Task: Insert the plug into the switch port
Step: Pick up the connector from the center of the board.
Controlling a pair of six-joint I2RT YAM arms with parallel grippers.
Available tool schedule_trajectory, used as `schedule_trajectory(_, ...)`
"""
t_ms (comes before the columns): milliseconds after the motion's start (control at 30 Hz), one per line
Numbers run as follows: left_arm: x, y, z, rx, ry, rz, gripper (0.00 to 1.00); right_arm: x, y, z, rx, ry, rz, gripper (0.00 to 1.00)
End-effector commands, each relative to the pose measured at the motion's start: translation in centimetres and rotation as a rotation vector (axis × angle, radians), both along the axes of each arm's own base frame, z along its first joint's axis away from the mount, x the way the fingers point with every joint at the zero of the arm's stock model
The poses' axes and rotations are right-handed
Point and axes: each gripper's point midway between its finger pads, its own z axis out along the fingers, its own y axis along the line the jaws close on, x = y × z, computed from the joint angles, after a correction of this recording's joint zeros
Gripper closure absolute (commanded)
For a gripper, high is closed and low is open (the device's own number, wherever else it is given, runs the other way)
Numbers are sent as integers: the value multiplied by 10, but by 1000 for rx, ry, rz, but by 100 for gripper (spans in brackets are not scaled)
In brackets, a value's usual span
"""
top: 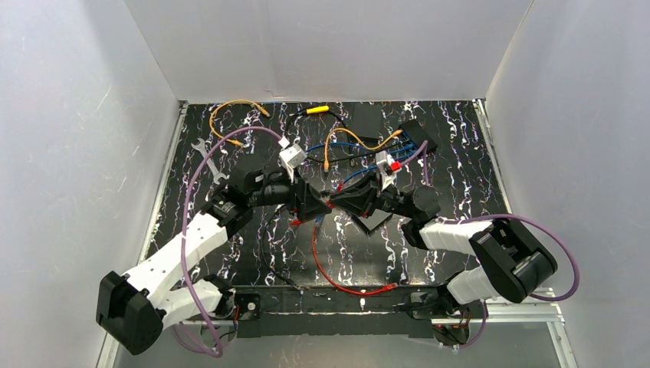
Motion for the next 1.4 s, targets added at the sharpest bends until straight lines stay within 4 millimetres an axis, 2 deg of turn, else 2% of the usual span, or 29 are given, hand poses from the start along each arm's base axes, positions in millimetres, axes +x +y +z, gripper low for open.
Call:
schedule_trajectory(0, -11, -7, 6, -46, 18, -93, 32, -16, -10, 37, 112, -164, 29, 96)
schedule_trajectory(267, -20, -17, 5, -88, 9, -207, 42, -26, -11, 44, 165, -165, 84, 97)
schedule_trajectory(467, -27, -20, 4, -116, 3, -276, 50, -26, -10, 45, 171, -152, 99, 97)
schedule_trajectory(1000, -19, -23, -12, -94, 60, -243, 51, -32, -19, 79, 240, -218, 68, 99)
schedule_trajectory(1167, -23, -24, -5, -113, 62, -268, 53, -33, -20, 81, 226, -235, 57, 99)
schedule_trajectory(1367, -28, -27, 6, -157, 79, -309, 62, -37, -20, 81, 222, -252, 75, 99)
